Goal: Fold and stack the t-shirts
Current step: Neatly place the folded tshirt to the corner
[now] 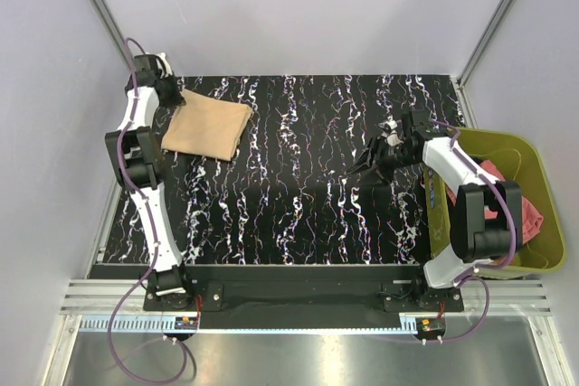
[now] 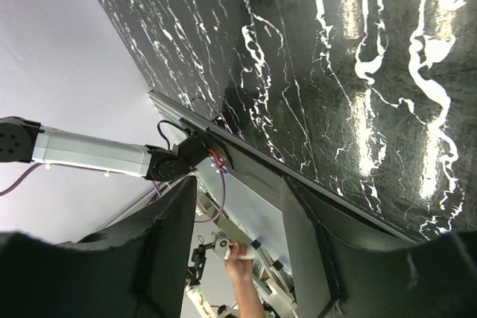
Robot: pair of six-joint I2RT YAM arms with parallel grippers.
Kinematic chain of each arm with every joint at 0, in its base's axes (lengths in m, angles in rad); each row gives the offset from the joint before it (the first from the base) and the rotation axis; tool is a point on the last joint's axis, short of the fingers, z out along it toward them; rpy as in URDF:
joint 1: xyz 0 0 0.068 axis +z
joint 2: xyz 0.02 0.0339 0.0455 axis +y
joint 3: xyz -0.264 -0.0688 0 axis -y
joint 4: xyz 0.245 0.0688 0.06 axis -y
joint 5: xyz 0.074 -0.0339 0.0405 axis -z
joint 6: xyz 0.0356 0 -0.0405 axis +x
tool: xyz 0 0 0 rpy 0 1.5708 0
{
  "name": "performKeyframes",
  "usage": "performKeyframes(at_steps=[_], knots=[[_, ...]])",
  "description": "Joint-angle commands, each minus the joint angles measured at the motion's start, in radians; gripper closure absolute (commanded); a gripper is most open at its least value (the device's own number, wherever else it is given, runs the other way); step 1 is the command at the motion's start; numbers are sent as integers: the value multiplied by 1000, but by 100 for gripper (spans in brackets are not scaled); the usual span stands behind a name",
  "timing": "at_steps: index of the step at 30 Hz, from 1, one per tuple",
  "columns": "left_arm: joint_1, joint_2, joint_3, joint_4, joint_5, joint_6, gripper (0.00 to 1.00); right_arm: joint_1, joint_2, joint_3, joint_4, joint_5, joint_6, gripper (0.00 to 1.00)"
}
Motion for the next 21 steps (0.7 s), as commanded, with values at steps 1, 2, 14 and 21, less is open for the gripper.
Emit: performKeyframes(at_steps=[1,2,14,21], knots=[[28,62,130,6,-139,32,100,8,43,66,-29,31,-9,44],[40,89,158,3,-145,26,100,8,54,74,-30,31,-8,44],[68,155,235,250,-229,-16,100,11,258,258,-46,29,25,45],[68,186,252,380,-257,0,100,13,325,353,-104,51,3,46]])
